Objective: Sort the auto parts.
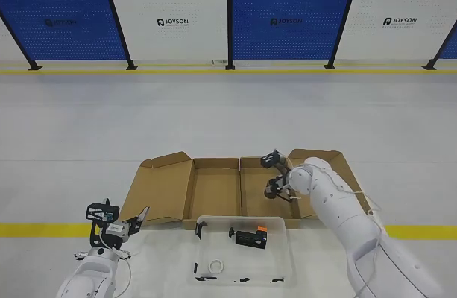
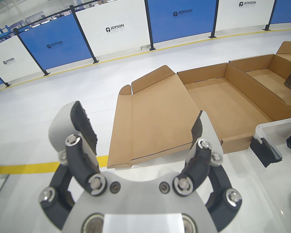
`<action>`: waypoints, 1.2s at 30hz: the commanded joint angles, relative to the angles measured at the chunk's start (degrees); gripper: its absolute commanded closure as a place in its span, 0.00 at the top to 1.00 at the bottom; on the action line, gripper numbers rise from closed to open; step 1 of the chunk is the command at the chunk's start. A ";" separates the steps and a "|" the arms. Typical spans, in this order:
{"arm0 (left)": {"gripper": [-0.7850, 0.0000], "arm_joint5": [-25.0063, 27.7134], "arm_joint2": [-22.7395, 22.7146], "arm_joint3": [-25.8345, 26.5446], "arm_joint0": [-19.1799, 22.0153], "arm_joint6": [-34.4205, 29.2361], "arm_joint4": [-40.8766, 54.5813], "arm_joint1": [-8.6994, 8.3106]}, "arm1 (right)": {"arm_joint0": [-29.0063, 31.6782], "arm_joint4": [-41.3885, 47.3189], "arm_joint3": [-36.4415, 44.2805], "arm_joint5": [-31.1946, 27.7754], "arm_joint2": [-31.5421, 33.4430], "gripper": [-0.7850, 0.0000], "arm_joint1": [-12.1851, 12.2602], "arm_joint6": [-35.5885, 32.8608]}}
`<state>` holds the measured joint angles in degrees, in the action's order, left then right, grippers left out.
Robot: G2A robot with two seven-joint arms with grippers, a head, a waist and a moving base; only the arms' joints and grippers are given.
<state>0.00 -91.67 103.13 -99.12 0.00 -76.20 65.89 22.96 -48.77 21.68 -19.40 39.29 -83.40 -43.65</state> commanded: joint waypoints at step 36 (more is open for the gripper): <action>1.00 0.00 0.00 0.00 0.00 0.00 0.00 0.00 | 48.08 -25.52 76.67 -32.56 28.07 1.00 21.01 14.83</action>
<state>0.00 -91.67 103.13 -99.12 0.00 -76.20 65.89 69.55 -74.12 96.84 -52.22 66.52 -62.64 -28.23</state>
